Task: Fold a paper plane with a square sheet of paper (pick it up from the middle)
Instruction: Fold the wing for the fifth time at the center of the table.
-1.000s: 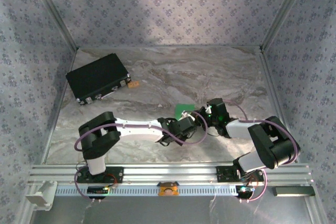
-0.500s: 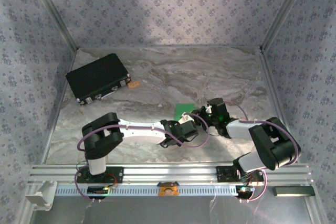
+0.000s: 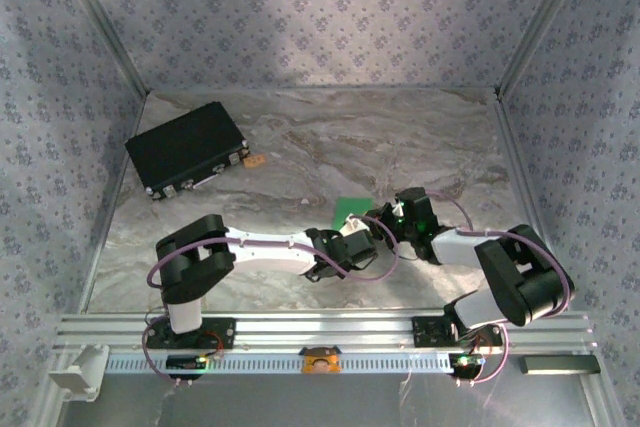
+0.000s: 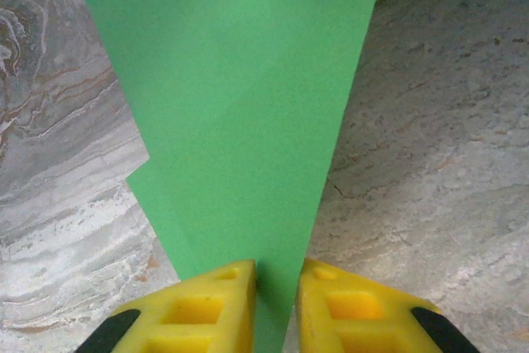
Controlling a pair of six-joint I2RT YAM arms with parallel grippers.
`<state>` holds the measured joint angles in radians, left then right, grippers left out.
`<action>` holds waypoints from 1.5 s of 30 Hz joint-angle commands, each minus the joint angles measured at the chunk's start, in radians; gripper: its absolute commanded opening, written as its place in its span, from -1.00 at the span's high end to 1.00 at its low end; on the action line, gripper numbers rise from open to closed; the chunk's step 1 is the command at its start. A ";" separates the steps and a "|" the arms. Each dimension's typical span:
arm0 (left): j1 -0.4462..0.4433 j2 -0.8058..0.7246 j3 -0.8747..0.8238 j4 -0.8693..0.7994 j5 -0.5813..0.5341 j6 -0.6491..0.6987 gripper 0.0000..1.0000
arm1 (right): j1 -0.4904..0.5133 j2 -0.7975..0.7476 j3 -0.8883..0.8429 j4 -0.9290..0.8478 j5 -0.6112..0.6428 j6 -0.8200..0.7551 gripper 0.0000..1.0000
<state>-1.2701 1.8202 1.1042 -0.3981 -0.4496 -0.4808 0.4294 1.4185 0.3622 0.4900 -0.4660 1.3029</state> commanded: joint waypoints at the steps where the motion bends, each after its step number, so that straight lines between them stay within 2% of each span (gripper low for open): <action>1: -0.005 -0.001 0.004 -0.027 -0.034 -0.013 0.59 | 0.006 -0.018 -0.012 -0.014 0.015 0.013 1.00; 4: -0.004 -0.001 0.003 -0.027 -0.033 -0.015 0.61 | 0.006 -0.020 -0.012 -0.016 0.016 0.012 1.00; 14: -0.005 -0.007 -0.010 0.000 -0.023 -0.017 0.90 | 0.005 -0.031 -0.008 -0.033 0.012 -0.005 0.98; 17: 0.002 -0.016 -0.024 0.015 -0.012 -0.037 0.96 | 0.002 -0.057 0.004 -0.096 0.020 -0.048 0.83; 22: 0.043 -0.069 -0.098 0.118 0.104 -0.063 0.98 | -0.037 -0.185 0.021 -0.300 0.072 -0.157 0.30; 25: 0.080 -0.104 -0.148 0.191 0.192 -0.076 0.98 | -0.057 -0.283 0.027 -0.417 0.117 -0.210 0.06; 27: 0.096 -0.122 -0.177 0.229 0.227 -0.089 0.98 | -0.069 -0.337 0.029 -0.475 0.142 -0.229 -0.01; 33: 0.141 -0.146 -0.227 0.321 0.358 -0.094 0.99 | -0.086 -0.430 0.003 -0.510 0.158 -0.238 -0.04; 45: 0.251 -0.151 -0.333 0.532 0.623 -0.153 1.00 | -0.070 -0.487 -0.057 -0.391 0.195 -0.261 0.04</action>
<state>-1.0340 1.6917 0.7891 0.0578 0.0776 -0.6041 0.3511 0.9562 0.3206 0.0578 -0.3153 1.0737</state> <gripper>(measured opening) 0.046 0.481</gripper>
